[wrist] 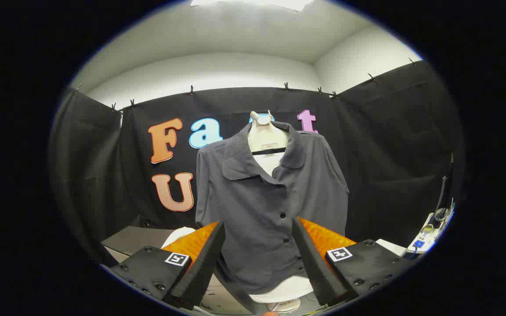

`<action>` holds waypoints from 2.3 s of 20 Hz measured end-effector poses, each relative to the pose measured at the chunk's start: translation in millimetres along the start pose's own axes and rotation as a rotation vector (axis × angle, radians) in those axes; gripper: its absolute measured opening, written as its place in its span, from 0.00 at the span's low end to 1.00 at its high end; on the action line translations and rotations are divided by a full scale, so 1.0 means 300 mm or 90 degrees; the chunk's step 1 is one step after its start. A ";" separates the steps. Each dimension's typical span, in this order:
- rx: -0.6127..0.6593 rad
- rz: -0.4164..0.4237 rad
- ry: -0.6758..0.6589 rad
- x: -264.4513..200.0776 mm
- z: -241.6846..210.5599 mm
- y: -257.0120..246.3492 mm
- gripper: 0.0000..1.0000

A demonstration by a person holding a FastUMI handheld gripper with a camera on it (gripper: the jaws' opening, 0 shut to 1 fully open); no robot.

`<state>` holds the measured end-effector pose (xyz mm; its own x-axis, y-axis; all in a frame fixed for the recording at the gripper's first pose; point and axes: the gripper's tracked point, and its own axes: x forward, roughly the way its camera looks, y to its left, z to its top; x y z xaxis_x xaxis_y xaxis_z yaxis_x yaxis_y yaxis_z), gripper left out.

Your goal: Iron the clothes twice with a garment steamer, once on the left side and once on the right side.

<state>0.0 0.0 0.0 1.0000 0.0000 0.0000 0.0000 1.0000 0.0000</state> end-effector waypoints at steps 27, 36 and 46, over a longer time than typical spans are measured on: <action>0.011 0.035 0.037 0.118 -0.091 0.098 0.98; -0.020 0.103 0.066 0.183 -0.136 0.348 0.98; -0.037 0.213 0.109 0.256 -0.213 0.733 0.98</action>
<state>76.8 220.0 -64.0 0.9301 0.3221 -0.1767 -0.3319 0.9429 -0.0277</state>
